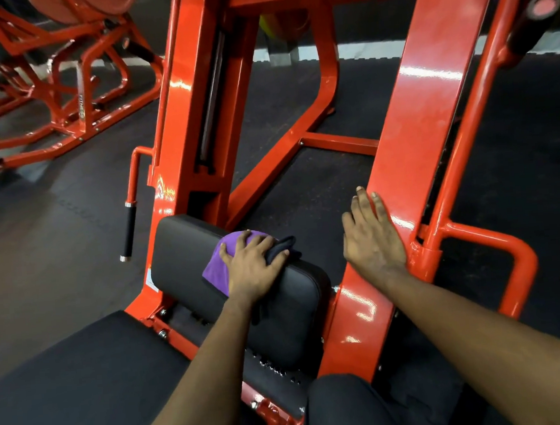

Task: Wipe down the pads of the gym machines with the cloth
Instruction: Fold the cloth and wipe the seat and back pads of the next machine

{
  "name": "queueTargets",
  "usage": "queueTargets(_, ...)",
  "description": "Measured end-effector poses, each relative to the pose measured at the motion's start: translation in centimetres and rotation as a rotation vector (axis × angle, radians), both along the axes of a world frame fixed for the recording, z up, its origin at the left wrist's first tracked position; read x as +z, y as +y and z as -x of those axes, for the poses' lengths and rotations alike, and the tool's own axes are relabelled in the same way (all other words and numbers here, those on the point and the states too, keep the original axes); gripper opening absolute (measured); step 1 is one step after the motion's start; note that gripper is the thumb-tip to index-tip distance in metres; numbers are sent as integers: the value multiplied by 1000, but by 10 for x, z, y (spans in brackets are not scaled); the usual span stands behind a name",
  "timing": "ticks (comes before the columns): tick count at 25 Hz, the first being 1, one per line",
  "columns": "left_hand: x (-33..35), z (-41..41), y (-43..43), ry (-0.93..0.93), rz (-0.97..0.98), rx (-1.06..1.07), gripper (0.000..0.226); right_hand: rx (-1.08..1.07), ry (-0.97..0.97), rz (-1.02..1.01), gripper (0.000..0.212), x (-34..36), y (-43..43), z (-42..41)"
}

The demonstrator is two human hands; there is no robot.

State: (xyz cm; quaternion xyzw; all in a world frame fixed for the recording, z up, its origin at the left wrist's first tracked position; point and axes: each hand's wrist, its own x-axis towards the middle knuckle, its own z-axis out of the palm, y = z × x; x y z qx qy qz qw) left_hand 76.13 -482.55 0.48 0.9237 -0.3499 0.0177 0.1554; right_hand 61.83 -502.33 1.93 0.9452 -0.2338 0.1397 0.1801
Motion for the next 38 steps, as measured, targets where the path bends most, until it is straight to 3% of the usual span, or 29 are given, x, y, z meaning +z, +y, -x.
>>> queueTargets(2,1,-9,-2,-22,35,13,46,-49,18,-52,36,3,4,-6)
queueTargets(6,4,-58,11,-53,42,8,39,-66,-72,-364,38,4,42,-35)
queueTargets(9,5,-101,19,-43,65,58,42,2,-26,-719,37,7,78,-71)
queueTargets(12,4,-144,35,-70,83,88,40,-80,114,-1019,52,11,103,-112)
queueTargets(16,-2,-194,46,-53,25,143,49,-156,93,-847,62,-8,117,-133)
queueTargets(20,-1,-180,36,-74,19,184,45,-159,14,-712,57,-10,123,-131)
queueTargets(26,-28,-105,40,-133,299,5,32,-201,176,-704,46,14,128,-135)
queueTargets(29,-25,-137,51,-165,296,-35,32,-182,241,-761,45,23,134,-162)
queueTargets(34,-26,-228,75,-205,334,65,27,-163,36,-652,52,-7,148,-184)
queueTargets(38,-21,-285,86,-30,263,292,33,-167,-2,-562,52,-14,150,-185)
